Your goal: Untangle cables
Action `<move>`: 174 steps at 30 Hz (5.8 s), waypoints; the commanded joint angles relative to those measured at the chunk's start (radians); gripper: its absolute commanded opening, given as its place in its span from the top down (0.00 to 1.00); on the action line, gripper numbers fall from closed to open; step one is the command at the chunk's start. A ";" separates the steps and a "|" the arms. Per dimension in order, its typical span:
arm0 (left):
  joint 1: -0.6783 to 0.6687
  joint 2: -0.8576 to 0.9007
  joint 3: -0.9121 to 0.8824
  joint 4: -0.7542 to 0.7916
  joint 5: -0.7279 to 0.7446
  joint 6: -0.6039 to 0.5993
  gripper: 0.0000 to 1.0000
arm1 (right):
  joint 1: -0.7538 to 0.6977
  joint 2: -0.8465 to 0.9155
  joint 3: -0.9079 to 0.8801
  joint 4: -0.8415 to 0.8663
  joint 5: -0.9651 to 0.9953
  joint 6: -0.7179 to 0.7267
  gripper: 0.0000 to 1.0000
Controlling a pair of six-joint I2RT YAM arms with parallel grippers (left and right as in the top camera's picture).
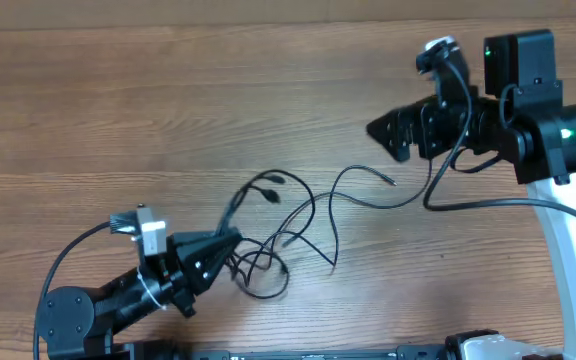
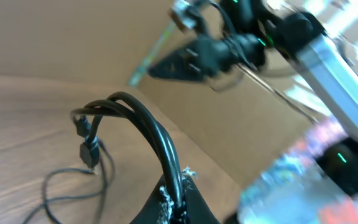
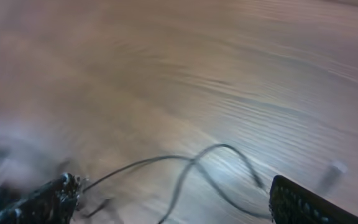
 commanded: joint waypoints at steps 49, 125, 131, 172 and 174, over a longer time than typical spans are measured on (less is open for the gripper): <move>0.000 0.561 0.531 0.172 0.199 -0.200 0.96 | 0.314 0.147 -0.053 -0.037 -0.106 -0.130 0.17; 0.009 0.594 0.535 0.254 0.066 -0.216 0.96 | 0.459 0.147 -0.314 0.262 -0.226 0.055 0.42; 0.009 0.594 0.535 0.275 0.048 -0.249 0.96 | 0.459 0.147 -0.369 0.364 -0.228 0.124 0.44; 0.008 0.615 0.534 -0.026 0.072 0.031 0.96 | 0.450 0.146 -0.372 0.676 -0.315 0.442 0.96; 0.008 0.615 0.534 -0.045 0.072 0.045 0.96 | 0.441 0.146 -0.372 0.694 -0.300 0.496 0.96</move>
